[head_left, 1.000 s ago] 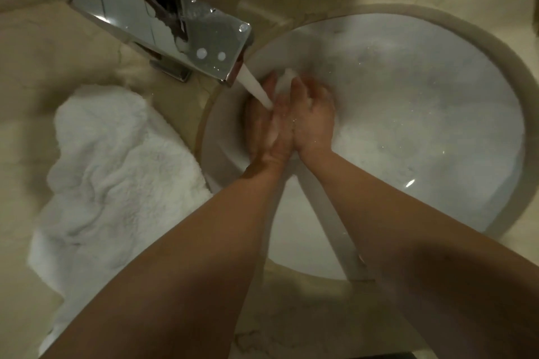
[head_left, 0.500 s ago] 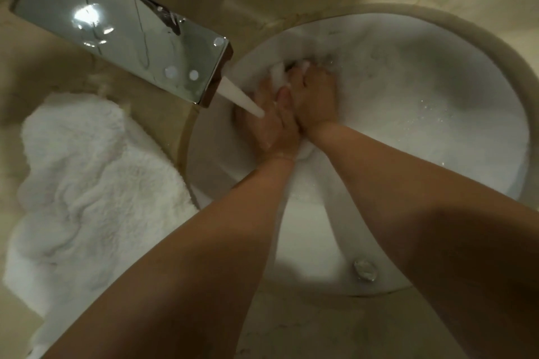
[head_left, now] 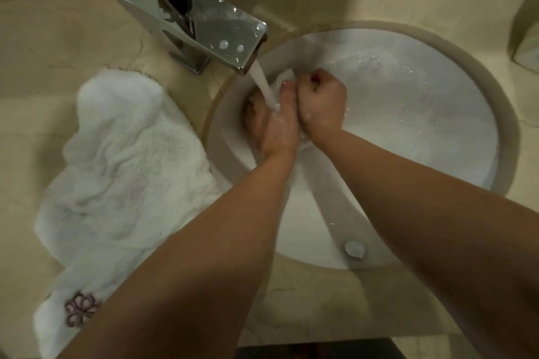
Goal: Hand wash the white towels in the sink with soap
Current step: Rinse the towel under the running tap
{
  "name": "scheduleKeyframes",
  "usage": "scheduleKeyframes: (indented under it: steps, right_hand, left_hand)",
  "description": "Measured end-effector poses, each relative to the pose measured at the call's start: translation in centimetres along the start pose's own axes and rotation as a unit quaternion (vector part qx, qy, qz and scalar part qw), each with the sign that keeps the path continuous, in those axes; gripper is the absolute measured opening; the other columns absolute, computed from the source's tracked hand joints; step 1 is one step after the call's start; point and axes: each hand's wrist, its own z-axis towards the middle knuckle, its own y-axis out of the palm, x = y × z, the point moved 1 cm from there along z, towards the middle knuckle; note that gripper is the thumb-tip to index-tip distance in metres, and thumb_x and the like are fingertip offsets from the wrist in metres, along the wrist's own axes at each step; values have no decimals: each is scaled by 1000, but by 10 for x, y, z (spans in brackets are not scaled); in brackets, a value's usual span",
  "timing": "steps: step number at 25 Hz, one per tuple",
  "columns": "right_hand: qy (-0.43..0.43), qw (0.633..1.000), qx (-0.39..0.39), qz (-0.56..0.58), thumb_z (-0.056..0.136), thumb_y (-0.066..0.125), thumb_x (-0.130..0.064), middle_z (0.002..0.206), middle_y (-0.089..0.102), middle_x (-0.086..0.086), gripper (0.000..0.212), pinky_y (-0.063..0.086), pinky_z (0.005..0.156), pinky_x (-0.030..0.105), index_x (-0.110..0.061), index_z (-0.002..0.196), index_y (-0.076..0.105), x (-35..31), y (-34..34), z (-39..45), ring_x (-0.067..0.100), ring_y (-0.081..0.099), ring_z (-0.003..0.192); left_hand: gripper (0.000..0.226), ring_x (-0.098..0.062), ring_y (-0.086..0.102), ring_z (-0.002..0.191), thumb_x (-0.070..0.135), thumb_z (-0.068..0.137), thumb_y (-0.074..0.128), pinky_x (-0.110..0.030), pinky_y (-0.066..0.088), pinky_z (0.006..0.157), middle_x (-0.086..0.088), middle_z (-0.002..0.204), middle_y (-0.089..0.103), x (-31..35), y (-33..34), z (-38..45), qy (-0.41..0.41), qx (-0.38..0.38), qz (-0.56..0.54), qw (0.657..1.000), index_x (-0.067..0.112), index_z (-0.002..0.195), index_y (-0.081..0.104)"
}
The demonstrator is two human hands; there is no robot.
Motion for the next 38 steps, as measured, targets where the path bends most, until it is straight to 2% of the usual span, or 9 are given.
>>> scheduleKeyframes:
  steps: [4, 8, 13, 18, 21, 26, 32, 35, 38]
  right_hand:
    - [-43, 995, 43, 74, 81, 46, -36, 70, 57, 2, 25, 40, 65, 31, -16, 70, 58, -14, -11, -7, 17, 51, 69]
    - [-81, 996, -17, 36, 97, 44, -33, 102, 70, 1, 32, 39, 96, 35, -19, 109, 70, -17, -13, -16, 17, 55, 101]
    - [-18, 990, -100, 96, 103, 41, -40, 81, 62, -5, 32, 43, 69, 22, -22, 88, 62, -8, -17, -21, 5, 57, 76]
    - [14, 982, -156, 110, 97, 40, -33, 91, 63, -10, 28, 44, 74, 21, -17, 105, 61, 7, -12, -20, 1, 57, 83]
    - [-12, 982, -128, 137, 87, 37, -22, 102, 66, -5, 39, 45, 78, 12, -13, 113, 66, 0, -6, -20, 4, 59, 91]
    - [-21, 990, -94, 101, 98, 44, -46, 88, 68, -2, 40, 43, 67, 13, -17, 94, 71, 7, 9, -32, 4, 60, 77]
    - [-37, 998, -15, 48, 90, 37, -49, 106, 68, 11, 55, 49, 90, 37, -7, 110, 68, 33, 23, -32, 26, 62, 99]
    - [-82, 996, -1, 31, 91, 34, -41, 100, 69, 19, 54, 49, 88, 41, -2, 103, 70, 34, 21, -26, 34, 62, 95]
    - [-51, 997, -53, -9, 90, 29, -47, 89, 67, 21, 56, 47, 76, 39, -5, 88, 66, 33, 22, -13, 35, 62, 84]
  left_hand:
    - [71, -12, 60, 105, 72, 76, 66, -24, 42, 92, 9, 114, 61, 12, -17, -4, -141, -101, -148, 974, 22, 125, 57]
    - [53, 5, 61, 97, 60, 81, 70, -17, 42, 89, 20, 107, 65, 12, -32, -3, -48, -62, -163, 983, 29, 123, 61]
    - [63, -23, 55, 119, 70, 84, 57, -41, 45, 104, -3, 126, 56, 16, -35, -7, 99, -36, 16, 994, 30, 132, 52]
    - [69, -31, 53, 113, 60, 90, 26, -42, 41, 102, -11, 115, 57, 9, -35, 1, 112, -64, 110, 986, 10, 122, 63]
    - [46, -27, 53, 117, 42, 98, 39, -41, 39, 105, 0, 114, 57, 8, -31, 0, 90, -76, 55, 992, 14, 121, 66]
    - [53, -21, 64, 109, 52, 96, 36, -41, 48, 99, -4, 109, 71, -20, -19, 11, 135, -83, 10, 987, 15, 110, 71]
    - [45, 1, 59, 110, 36, 101, 39, -9, 39, 97, 3, 120, 69, -31, -5, 6, 158, -134, 6, 978, 9, 122, 68]
    - [47, -16, 65, 110, 39, 98, 47, -34, 49, 99, -10, 116, 72, -39, 1, 17, 146, -116, 36, 982, 3, 116, 70]
    - [68, -24, 67, 103, 67, 85, 35, -37, 51, 90, -7, 106, 74, -36, 8, 22, 84, -78, 65, 991, 14, 102, 73]
